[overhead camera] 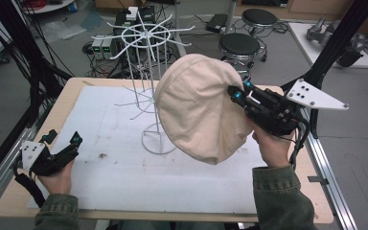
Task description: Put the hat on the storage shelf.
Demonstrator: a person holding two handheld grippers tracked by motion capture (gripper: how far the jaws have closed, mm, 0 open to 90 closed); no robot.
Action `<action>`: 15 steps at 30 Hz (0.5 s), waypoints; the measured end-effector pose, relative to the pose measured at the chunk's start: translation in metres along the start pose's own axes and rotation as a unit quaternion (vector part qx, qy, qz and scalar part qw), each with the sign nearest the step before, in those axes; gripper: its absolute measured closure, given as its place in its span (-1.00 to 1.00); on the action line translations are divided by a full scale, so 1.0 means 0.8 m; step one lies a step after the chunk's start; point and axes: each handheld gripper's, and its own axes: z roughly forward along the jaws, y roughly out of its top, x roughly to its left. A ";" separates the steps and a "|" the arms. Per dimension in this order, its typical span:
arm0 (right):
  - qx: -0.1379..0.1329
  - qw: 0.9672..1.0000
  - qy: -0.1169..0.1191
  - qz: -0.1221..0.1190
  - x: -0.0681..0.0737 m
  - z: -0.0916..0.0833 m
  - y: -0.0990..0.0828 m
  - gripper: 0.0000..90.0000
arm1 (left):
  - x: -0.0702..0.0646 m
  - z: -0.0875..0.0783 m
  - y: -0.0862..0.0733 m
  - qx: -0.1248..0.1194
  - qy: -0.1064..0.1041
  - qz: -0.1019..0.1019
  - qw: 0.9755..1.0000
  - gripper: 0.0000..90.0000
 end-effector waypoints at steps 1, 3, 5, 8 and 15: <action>-0.008 1.000 -0.005 0.000 0.000 -0.001 0.003 0.74 | 0.000 0.000 0.000 0.000 0.000 0.000 1.000 -0.54; -0.016 1.000 -0.010 0.003 0.000 -0.001 0.006 0.74 | 0.000 0.000 0.000 0.000 0.000 0.000 1.000 -0.54; -0.033 0.999 -0.014 0.007 0.000 -0.001 0.014 0.74 | 0.000 0.000 0.000 0.001 0.000 0.000 1.000 -0.54; -0.045 0.999 -0.017 0.019 -0.001 0.000 0.021 0.74 | 0.000 -0.001 0.000 0.000 0.000 0.000 1.000 -0.54; -0.072 0.997 -0.016 0.033 -0.004 0.008 0.034 0.73 | -0.001 0.000 0.000 0.000 0.000 0.000 1.000 -0.54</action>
